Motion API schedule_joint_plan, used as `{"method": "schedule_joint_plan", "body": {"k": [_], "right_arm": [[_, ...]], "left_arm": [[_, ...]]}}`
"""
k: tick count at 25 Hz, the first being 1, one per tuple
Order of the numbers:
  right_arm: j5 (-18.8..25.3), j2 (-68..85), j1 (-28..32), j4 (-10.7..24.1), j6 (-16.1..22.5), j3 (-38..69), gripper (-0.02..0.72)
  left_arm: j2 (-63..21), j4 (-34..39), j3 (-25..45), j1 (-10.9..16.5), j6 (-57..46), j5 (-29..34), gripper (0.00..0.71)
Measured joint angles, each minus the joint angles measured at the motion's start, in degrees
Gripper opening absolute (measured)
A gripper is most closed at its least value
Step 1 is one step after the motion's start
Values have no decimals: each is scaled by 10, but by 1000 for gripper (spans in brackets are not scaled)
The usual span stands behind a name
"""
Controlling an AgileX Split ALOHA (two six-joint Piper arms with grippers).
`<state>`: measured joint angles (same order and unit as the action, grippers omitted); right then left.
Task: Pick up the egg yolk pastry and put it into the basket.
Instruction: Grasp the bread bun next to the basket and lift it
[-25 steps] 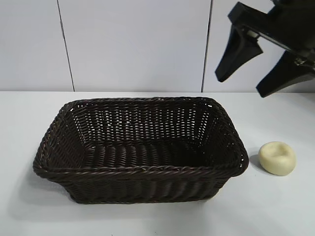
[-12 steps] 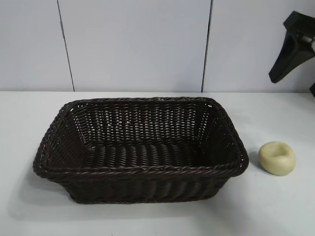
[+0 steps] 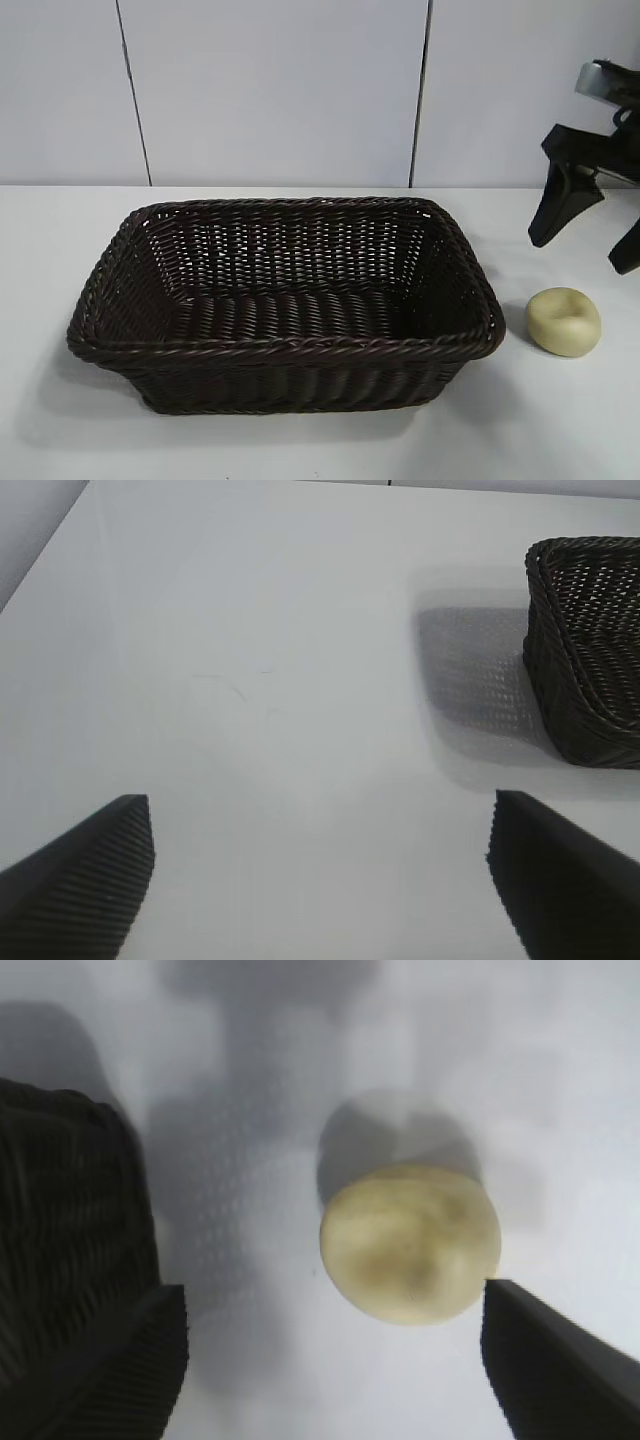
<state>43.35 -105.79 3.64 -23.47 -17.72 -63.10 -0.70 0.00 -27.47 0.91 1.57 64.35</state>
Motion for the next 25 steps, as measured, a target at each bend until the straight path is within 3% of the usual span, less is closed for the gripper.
{"method": "schedule_joint_plan", "body": {"k": [12, 15, 16, 18, 20, 25], "right_arm": [[-30, -46, 0, 13, 16, -3, 554], [-35, -51, 0, 13, 23, -3, 453], [-37, -52, 0, 14, 24, -3, 394], [-38, -52, 0, 16, 25, -3, 200], [-38, -52, 0, 16, 25, -3, 88], [-10, -38, 0, 16, 25, -13, 33]], "left_arm": [[0, 0, 0, 0, 0, 0, 658], [0, 0, 0, 0, 0, 0, 658], [0, 0, 0, 0, 0, 0, 658], [0, 0, 0, 0, 0, 0, 658], [0, 0, 0, 0, 0, 0, 658], [0, 0, 0, 0, 0, 0, 658]]}}
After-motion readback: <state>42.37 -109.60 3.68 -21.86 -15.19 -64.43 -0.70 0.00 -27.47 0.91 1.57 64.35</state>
